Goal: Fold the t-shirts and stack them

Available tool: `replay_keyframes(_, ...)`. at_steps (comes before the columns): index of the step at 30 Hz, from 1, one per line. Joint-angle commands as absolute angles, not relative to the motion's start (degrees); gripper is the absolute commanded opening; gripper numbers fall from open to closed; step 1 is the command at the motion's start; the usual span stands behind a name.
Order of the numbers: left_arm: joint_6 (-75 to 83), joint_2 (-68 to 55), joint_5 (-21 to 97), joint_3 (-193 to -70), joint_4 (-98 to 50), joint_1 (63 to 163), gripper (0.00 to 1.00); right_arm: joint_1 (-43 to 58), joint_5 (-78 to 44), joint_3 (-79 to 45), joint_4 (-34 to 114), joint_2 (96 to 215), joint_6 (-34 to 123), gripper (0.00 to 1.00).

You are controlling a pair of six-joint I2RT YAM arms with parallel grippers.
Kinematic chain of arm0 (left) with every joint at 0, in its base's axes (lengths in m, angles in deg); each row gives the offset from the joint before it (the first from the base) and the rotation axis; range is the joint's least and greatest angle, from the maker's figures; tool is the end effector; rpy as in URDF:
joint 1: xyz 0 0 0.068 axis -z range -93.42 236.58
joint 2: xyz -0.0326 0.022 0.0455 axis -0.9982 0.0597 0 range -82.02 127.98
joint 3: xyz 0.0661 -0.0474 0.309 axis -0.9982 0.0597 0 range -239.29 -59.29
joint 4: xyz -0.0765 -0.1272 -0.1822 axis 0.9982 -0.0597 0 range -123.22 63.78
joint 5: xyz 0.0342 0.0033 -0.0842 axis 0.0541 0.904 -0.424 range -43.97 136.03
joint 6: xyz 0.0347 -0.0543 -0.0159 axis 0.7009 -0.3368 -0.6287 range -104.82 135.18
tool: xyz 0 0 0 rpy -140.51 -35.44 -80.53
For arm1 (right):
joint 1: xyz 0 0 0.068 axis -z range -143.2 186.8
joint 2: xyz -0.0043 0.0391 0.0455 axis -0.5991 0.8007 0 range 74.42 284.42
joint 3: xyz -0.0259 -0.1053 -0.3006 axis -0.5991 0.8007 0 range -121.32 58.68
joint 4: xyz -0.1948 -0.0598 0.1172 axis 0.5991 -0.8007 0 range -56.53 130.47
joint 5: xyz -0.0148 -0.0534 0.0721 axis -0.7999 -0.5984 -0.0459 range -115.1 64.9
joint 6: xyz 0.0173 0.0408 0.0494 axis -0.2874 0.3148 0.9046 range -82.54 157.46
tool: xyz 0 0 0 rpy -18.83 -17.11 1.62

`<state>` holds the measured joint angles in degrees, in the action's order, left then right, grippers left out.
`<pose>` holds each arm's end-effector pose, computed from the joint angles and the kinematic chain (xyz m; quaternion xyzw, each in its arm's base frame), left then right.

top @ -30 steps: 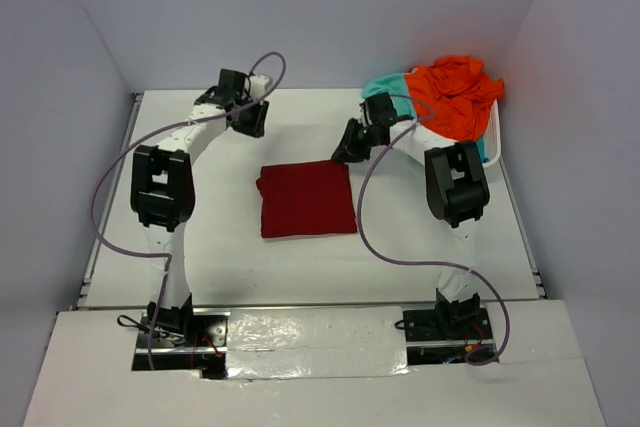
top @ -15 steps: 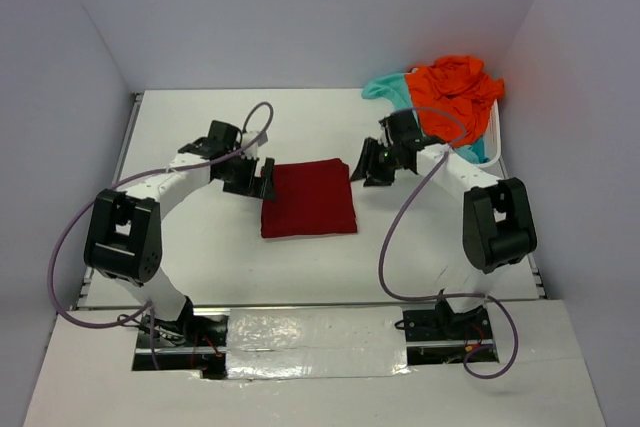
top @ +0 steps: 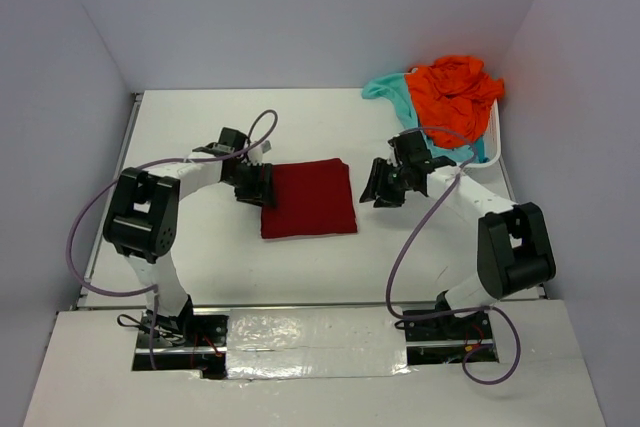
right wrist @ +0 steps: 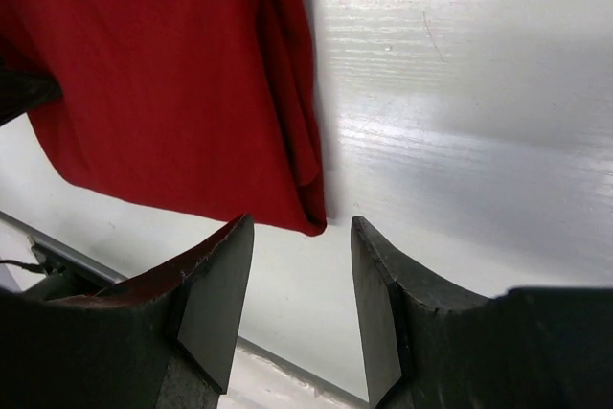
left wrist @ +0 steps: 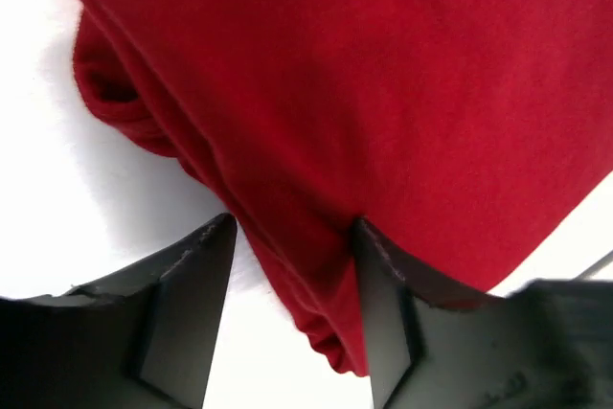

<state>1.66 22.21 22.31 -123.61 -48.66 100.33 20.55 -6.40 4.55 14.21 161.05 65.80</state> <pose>0.3427 -0.1058 0.2149 0.0511 0.9502 -0.2491 0.1803 0.2648 0.0948 0.2533 0.0566 0.9496 0.2456 0.1865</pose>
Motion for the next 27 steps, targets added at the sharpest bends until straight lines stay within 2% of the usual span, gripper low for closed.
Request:
replay_keyframes(1,0.85,23.71,21.86,-123.02,-48.20,100.73,0.59,20.28,-8.84,1.91,13.31,158.79,64.18,0.53)
replay_keyframes(3,0.59,24.06,21.69,-122.84,-48.20,100.73,0.51,20.37,-9.19,0.59,12.52,158.18,63.91,0.53)
replay_keyframes(4,0.50,24.24,21.69,-123.19,-48.20,100.64,0.43,20.45,-9.37,0.06,12.17,158.00,63.74,0.53)
replay_keyframes(5,0.59,24.24,22.21,-124.06,-48.37,100.64,0.25,20.37,-9.63,-1.07,11.38,157.83,63.56,0.53)
replay_keyframes(6,1.11,24.59,22.48,-124.68,-48.63,100.73,0.17,20.37,-10.07,-1.69,10.94,157.56,63.21,0.53)
replay_keyframes(7,1.20,24.94,22.74,-125.29,-49.59,100.46,0.01,20.45,-10.16,-2.22,10.59,157.39,63.04,0.53)
replay_keyframes(18,11.11,30.73,30.02,-138.30,-57.16,90.98,0.00,21.95,-14.11,-8.12,4.79,157.21,58.38,0.53)
replay_keyframes(23,17.63,36.10,34.17,-149.28,-60.32,82.55,0.00,22.21,-14.91,-8.82,3.56,157.03,56.97,0.53)
replay_keyframes(27,24.48,45.38,37.59,-162.18,-64.70,76.05,0.00,22.39,-15.61,-9.61,2.68,157.56,56.27,0.53)
